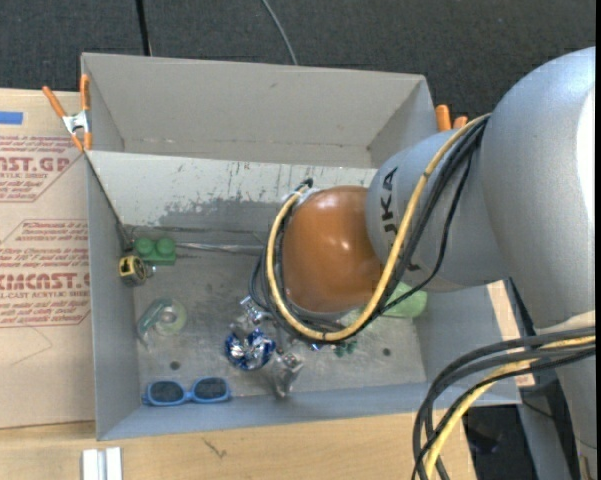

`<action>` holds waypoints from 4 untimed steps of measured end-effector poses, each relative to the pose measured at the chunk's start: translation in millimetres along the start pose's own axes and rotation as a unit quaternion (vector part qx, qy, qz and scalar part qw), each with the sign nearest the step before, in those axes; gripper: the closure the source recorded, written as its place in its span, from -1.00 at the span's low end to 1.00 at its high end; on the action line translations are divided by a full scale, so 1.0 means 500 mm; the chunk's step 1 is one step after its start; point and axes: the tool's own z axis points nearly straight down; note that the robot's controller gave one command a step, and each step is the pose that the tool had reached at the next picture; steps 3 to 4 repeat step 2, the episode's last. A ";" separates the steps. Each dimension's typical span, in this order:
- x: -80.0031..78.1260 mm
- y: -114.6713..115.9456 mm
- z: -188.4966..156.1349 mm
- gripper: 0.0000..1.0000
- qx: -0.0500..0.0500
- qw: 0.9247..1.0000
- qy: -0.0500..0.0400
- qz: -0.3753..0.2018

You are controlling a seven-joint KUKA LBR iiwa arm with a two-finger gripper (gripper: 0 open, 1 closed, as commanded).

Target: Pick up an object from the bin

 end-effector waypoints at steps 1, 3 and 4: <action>-0.001 0.003 -0.001 1.00 -0.001 1.000 0.000 0.000; -0.007 -0.015 -0.260 1.00 -0.002 0.998 0.002 -0.057; -0.007 -0.015 -0.260 1.00 -0.002 0.998 0.002 -0.057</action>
Offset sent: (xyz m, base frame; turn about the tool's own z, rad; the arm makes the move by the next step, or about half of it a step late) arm 0.0000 0.0000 0.0000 0.0000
